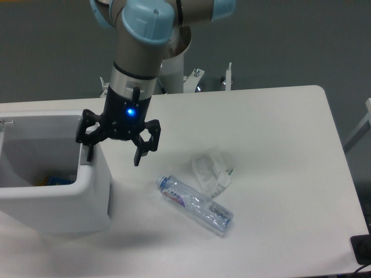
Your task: Open the trash can
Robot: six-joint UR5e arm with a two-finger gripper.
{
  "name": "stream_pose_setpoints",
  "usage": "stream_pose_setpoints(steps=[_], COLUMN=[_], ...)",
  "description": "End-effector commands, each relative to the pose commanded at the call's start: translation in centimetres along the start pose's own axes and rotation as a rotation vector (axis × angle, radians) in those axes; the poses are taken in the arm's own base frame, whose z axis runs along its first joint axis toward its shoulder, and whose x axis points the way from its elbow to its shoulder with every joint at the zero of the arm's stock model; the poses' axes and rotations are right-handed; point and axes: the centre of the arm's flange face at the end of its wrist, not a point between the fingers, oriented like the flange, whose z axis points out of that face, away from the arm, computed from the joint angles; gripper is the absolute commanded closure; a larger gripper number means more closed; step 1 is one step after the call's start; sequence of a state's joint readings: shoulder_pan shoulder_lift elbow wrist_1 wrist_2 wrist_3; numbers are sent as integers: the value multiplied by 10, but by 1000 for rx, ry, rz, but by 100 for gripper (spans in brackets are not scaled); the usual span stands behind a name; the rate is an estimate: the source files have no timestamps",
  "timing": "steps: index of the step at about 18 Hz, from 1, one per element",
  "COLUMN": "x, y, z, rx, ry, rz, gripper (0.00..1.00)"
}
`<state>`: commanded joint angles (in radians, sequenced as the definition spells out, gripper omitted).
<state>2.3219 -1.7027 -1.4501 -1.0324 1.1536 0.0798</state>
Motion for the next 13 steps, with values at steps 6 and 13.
stream_pose_setpoints(steps=[6,13], x=[-57,-167], y=[-40,12], z=[-56,-96], rx=[87,-387], ry=[-309,-442], rz=[-8,344], gripper=[0,0])
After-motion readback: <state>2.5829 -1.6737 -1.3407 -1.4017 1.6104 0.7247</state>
